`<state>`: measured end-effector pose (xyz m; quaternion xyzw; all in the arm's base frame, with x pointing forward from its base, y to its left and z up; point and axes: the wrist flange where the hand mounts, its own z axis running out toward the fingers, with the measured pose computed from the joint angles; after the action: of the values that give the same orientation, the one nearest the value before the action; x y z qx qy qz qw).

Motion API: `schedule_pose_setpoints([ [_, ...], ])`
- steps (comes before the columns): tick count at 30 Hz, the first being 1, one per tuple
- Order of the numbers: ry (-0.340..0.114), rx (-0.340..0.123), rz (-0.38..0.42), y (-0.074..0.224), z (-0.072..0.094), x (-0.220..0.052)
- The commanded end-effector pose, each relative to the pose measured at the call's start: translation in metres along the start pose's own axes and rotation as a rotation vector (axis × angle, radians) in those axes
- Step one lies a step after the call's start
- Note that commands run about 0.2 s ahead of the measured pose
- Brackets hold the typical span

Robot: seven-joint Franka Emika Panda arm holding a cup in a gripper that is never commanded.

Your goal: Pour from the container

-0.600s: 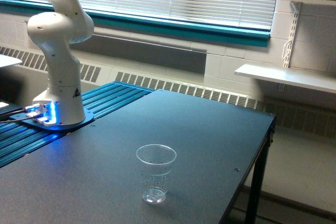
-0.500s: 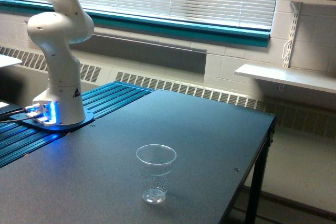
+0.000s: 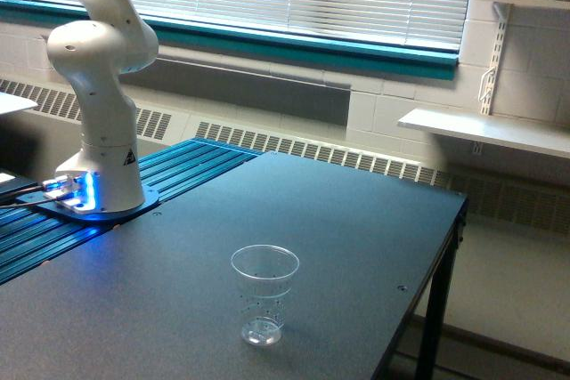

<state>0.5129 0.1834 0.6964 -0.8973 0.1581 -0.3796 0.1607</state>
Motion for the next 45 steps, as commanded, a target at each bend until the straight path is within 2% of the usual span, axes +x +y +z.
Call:
schedule_pose_setpoints([
  [1,0.000,-0.084,0.117,0.037,0.002,0.017],
  [7,0.002,-0.180,0.194,0.072,0.018,0.035],
  [11,-0.005,-0.254,0.211,0.090,0.032,0.043],
  [14,0.003,-0.290,0.226,0.102,0.039,0.047],
  [24,-0.009,-0.409,0.278,0.141,0.060,0.033],
  [28,-0.009,-0.439,0.311,0.154,0.060,0.024],
  [33,-0.032,-0.504,0.340,0.173,0.062,0.004],
  [37,-0.025,-0.536,0.390,0.194,0.059,-0.003],
  [45,-0.012,-0.566,0.565,0.249,0.050,-0.009],
])
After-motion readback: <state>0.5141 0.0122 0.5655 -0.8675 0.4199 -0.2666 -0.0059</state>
